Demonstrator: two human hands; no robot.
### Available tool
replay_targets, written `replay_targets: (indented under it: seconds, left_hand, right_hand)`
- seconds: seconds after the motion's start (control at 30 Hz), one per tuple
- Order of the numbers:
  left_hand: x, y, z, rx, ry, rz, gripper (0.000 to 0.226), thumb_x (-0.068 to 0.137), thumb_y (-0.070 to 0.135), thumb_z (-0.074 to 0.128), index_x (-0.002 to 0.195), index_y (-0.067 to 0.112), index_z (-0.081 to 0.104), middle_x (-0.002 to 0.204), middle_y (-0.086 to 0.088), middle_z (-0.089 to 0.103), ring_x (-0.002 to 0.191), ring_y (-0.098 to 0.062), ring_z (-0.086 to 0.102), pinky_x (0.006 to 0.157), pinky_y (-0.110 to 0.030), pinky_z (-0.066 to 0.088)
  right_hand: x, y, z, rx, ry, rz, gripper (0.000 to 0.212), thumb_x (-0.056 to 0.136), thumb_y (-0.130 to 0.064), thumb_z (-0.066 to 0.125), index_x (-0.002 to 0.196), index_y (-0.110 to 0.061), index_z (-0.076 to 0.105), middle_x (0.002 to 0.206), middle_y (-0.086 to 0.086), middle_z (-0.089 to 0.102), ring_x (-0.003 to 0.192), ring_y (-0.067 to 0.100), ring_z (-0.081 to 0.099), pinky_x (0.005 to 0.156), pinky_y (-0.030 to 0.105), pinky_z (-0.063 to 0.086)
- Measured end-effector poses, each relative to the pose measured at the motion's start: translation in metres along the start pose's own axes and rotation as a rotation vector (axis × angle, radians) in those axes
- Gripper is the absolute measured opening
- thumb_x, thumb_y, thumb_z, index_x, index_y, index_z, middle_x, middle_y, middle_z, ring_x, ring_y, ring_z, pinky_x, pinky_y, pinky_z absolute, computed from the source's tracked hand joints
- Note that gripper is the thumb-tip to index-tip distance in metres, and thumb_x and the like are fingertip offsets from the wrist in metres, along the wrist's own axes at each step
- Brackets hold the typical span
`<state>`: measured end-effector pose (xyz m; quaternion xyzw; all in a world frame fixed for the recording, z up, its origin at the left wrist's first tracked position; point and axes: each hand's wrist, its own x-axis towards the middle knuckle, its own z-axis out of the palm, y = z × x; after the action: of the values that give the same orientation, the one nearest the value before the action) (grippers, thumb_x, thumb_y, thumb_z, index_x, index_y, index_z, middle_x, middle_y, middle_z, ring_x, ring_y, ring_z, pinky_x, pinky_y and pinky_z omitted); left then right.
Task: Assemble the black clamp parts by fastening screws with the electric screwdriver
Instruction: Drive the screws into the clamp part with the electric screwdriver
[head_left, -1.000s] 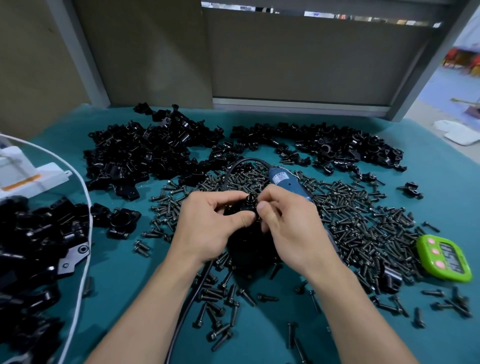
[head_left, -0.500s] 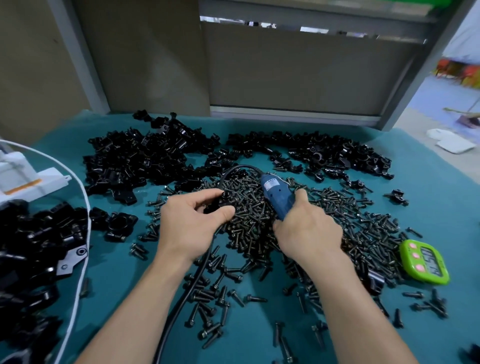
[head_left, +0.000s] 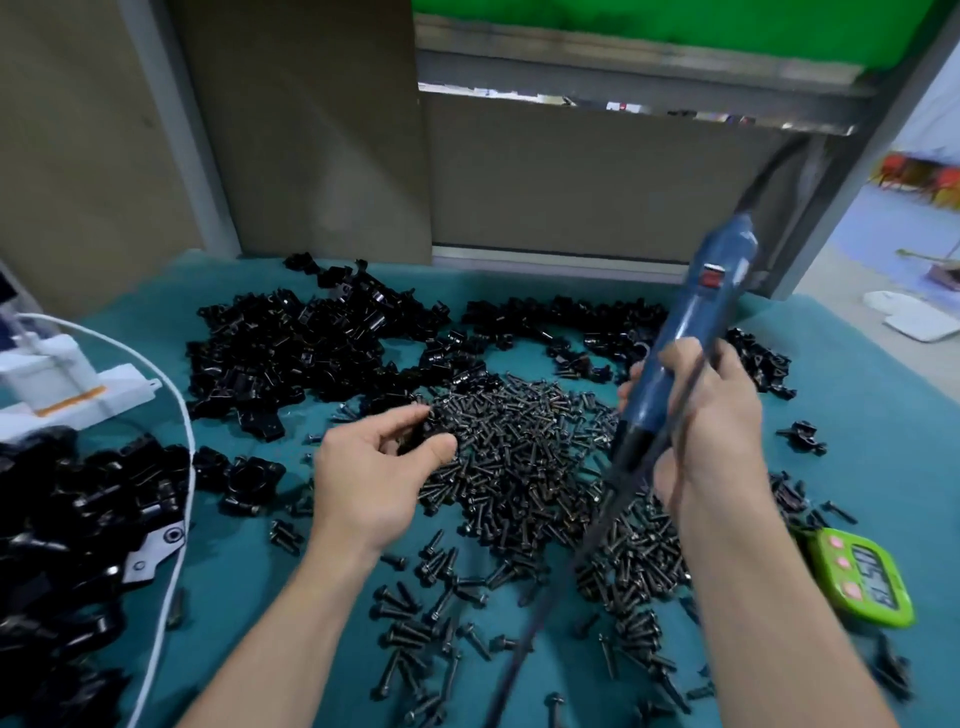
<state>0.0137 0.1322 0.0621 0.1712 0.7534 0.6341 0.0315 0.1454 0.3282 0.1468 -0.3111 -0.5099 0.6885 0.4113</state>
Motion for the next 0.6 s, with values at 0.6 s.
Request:
replay_targets:
  seconds: [0.6]
  left_hand:
    - [-0.016, 0.016, 0.0, 0.304, -0.171, 0.097, 0.036, 0.067, 0.035, 0.096, 0.079, 0.058, 0.071, 0.045, 0.028, 0.055, 0.035, -0.004, 0.042, 0.036, -0.01, 0.028]
  right_hand:
    - [0.013, 0.067, 0.019, 0.89, 0.054, 0.351, 0.029, 0.092, 0.007, 0.056, 0.113, -0.012, 0.055, 0.073, 0.007, 0.062, 0.058, 0.015, 0.055, 0.062, 0.027, 0.051]
